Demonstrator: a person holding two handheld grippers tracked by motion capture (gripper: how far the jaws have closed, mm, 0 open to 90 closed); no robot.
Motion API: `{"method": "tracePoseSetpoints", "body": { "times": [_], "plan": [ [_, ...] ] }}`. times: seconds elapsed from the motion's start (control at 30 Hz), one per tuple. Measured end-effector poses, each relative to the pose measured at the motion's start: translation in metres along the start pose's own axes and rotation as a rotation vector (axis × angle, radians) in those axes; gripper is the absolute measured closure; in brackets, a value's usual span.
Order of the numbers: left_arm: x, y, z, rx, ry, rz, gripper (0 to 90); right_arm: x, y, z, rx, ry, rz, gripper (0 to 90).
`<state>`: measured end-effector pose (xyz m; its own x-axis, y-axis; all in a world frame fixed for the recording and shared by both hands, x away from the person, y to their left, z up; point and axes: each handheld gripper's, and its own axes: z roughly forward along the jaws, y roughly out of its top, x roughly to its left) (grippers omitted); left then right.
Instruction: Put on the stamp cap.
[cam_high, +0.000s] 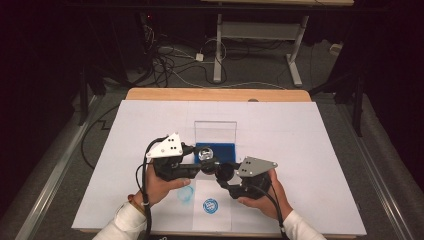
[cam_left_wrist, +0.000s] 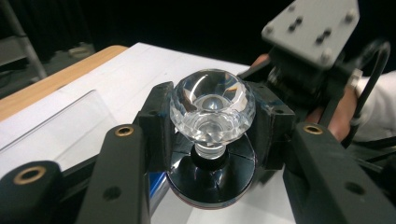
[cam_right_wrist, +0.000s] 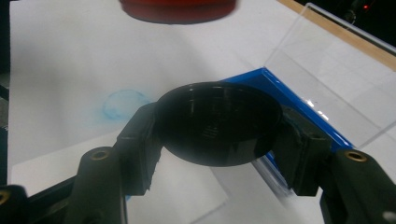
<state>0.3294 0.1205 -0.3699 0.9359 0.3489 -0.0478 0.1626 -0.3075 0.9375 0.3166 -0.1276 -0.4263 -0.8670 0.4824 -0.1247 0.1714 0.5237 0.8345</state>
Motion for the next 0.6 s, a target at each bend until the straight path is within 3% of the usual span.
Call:
{"method": "tracePoseSetpoints", "body": {
  "times": [0.13, 0.37, 0.6],
  "plan": [
    [0.000, -0.003, 0.011, -0.007, -0.032, -0.004, 54.5, 0.005, 0.002, 0.004, -0.011, 0.011, 0.002, 38.6],
    [-0.001, -0.007, 0.018, -0.005, -0.040, -0.008, 54.4, 0.004, 0.003, 0.001, -0.064, 0.014, 0.032, 38.6],
    [-0.002, -0.009, 0.022, -0.042, -0.053, -0.006, 54.4, 0.003, 0.002, -0.004, -0.109, 0.024, 0.072, 38.6]
  ]
}}
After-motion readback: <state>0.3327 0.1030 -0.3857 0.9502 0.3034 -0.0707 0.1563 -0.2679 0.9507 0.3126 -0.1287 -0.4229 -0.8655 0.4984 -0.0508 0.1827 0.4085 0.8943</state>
